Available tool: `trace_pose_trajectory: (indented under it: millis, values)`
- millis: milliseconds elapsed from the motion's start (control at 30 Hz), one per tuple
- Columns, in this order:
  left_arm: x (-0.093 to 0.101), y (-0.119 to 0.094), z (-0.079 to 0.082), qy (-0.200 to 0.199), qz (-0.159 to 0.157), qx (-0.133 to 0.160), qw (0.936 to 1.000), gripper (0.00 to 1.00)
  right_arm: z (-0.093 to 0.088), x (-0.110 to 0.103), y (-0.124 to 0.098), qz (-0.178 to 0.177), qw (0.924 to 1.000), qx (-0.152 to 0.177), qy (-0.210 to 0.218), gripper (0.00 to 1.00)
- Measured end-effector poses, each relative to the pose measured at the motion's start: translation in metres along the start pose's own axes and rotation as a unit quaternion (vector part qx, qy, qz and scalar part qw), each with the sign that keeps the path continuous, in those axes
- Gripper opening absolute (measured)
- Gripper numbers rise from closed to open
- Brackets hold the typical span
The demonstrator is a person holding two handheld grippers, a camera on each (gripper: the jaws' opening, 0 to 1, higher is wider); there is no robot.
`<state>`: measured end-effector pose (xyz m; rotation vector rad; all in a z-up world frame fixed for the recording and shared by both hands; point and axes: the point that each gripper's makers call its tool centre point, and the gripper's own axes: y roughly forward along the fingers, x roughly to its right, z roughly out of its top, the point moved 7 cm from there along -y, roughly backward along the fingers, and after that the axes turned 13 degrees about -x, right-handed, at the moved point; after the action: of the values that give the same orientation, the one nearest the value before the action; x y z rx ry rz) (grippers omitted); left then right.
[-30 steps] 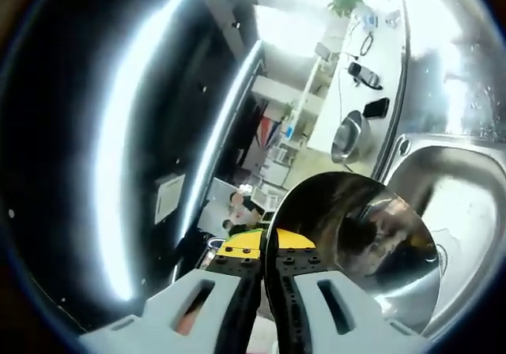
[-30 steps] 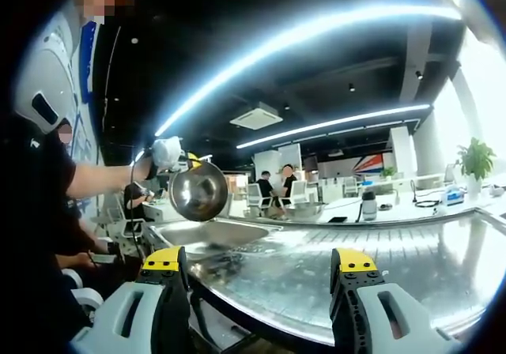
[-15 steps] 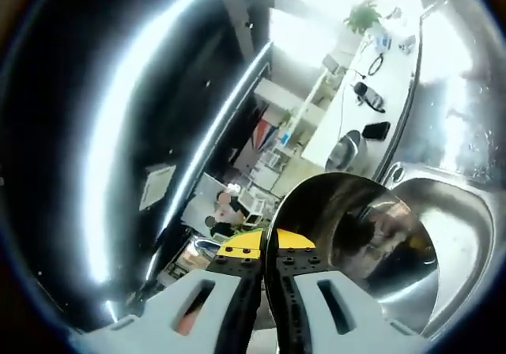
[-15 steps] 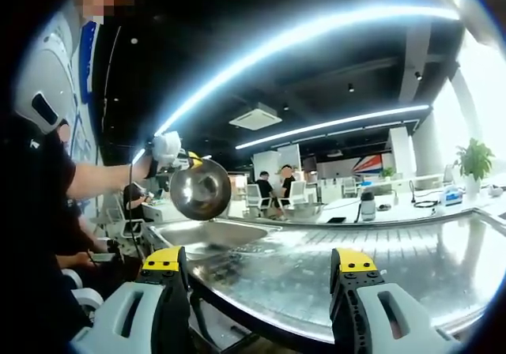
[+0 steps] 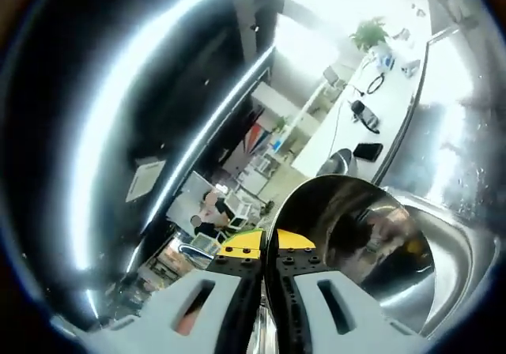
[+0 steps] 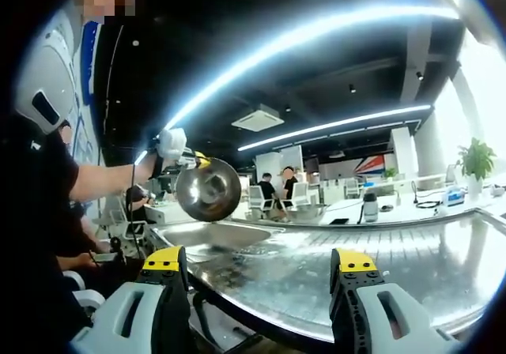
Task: Pick up bowl with dirty water move over sink pour dirty water into sink return bowl to place
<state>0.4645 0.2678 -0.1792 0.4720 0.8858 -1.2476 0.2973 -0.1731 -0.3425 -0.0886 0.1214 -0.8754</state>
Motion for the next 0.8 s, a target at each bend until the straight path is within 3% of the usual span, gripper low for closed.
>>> trace_pose_trajectory:
  millis: [467, 800]
  values:
    - [0.019, -0.002, 0.016, -0.05, -0.04, -0.002, 0.9979, 0.0, -0.007, 0.001, -0.01, -0.003, 1.0, 0.001, 0.009, 0.66]
    - [0.042, -0.005, 0.038, -0.11, -0.085, 0.014, 0.9902, 0.0, -0.009, 0.005, -0.018, -0.01, 0.9999, 0.003, 0.011, 0.66]
